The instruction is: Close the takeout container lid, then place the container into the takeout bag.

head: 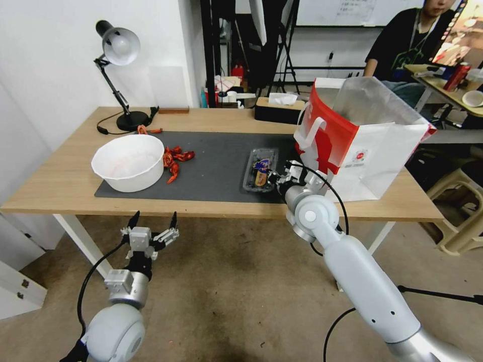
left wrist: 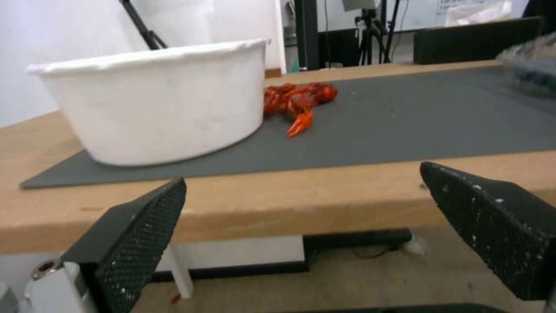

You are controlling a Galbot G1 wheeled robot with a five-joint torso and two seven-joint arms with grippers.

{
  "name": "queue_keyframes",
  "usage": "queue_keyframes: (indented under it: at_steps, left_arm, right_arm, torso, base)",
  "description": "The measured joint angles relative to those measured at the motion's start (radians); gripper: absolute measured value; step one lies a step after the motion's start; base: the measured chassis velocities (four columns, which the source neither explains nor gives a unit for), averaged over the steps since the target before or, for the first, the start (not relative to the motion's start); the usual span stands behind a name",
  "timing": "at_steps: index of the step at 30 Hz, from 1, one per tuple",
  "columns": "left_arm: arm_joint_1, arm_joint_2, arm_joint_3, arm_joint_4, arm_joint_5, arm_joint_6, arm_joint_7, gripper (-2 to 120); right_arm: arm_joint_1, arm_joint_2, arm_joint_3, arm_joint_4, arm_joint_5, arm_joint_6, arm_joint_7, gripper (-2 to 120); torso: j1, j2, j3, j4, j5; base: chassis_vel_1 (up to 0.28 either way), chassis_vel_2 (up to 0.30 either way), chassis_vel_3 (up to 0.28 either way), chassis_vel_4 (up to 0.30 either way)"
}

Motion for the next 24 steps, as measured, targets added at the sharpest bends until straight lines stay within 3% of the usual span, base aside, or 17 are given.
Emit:
queue_keyframes:
  at_steps: [10, 17, 24]
  left_arm:
    - [0.012, 0.001, -0.014, 0.007, 0.001, -0.006, 0.001, 100]
    - [0.007, -0.004, -0.017, 0.006, 0.002, -0.006, 0.001, 100]
    - [0.006, -0.008, -0.016, 0.005, 0.004, -0.004, 0.001, 100]
  right_arm:
    - [0.024, -0.037, 0.062, 0.149, 0.087, 0.007, -0.034, 0]
    - [0.108, -0.111, 0.187, 0.284, 0.137, -0.003, -0.058, 0]
    - [0.171, -0.184, 0.310, 0.293, 0.104, -0.018, -0.031, 0]
  torso:
    - [0.000, 0.000, 0.000, -0.0001, 0.0001]
    - [0.000, 0.000, 0.000, 0.0000, 0.0001]
    - [0.000, 0.000, 0.000, -0.0002, 0.0002]
  base:
    - [0.000, 0.000, 0.000, 0.000]
    - [0.000, 0.000, 0.000, 0.000]
    - [0.000, 0.000, 0.000, 0.000]
